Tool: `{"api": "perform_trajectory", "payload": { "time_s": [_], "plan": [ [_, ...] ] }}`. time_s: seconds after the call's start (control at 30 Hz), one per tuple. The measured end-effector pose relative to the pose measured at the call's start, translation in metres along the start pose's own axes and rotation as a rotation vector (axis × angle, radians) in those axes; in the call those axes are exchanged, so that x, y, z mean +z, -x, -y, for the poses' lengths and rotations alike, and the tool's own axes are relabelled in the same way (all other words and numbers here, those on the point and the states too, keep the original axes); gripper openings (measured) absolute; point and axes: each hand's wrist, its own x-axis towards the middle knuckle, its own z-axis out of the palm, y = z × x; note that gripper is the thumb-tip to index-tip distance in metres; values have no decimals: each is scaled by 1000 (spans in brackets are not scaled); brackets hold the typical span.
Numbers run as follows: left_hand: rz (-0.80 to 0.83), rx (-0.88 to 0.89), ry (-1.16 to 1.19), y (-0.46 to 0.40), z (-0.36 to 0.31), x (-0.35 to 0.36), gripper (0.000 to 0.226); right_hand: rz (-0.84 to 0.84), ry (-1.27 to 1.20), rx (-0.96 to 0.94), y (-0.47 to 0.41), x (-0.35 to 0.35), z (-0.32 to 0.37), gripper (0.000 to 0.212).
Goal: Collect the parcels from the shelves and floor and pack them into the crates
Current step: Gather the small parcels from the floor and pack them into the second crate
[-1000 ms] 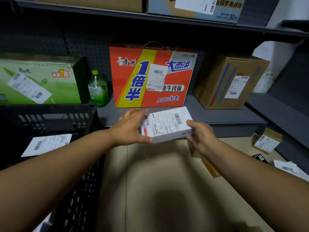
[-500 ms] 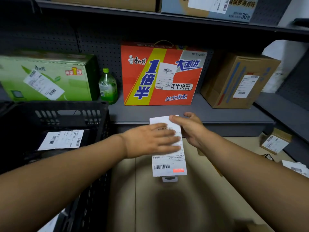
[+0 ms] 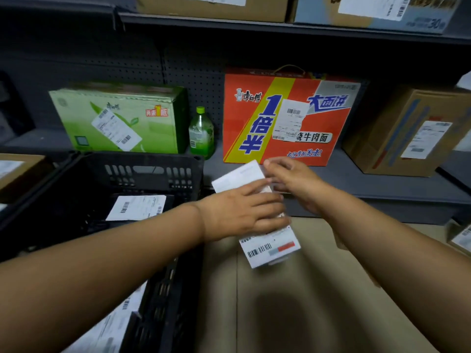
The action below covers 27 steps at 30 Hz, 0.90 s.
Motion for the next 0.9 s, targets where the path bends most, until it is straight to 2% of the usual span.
{"api": "perform_trajectory", "payload": {
  "time_s": [0.1, 0.2, 0.3, 0.4, 0.6, 0.7, 0.9],
  "plan": [
    [28, -121, -21, 35, 34, -10, 48, 1, 75, -95, -1, 11, 17, 25],
    [155, -304, -29, 77, 63, -19, 76, -51, 144, -226, -5, 35, 25, 24],
    [311, -560, 74, 122, 76, -20, 96, -30, 237, -299, -10, 65, 23, 27],
    [436, -721, 215, 173, 66, -6, 100, 20, 348, -357, -16, 101, 18, 35],
    [759, -808, 463, 241, 0, 45, 109, 143, 647, -465, -25, 159, 11, 46],
    [819, -846, 581, 255, -22, 69, 107, 202, 881, -504, -33, 181, 11, 54],
    [912, -866, 588, 270, -42, 102, 107, 204, 1132, -461, -48, 207, -1, 63]
  ]
}}
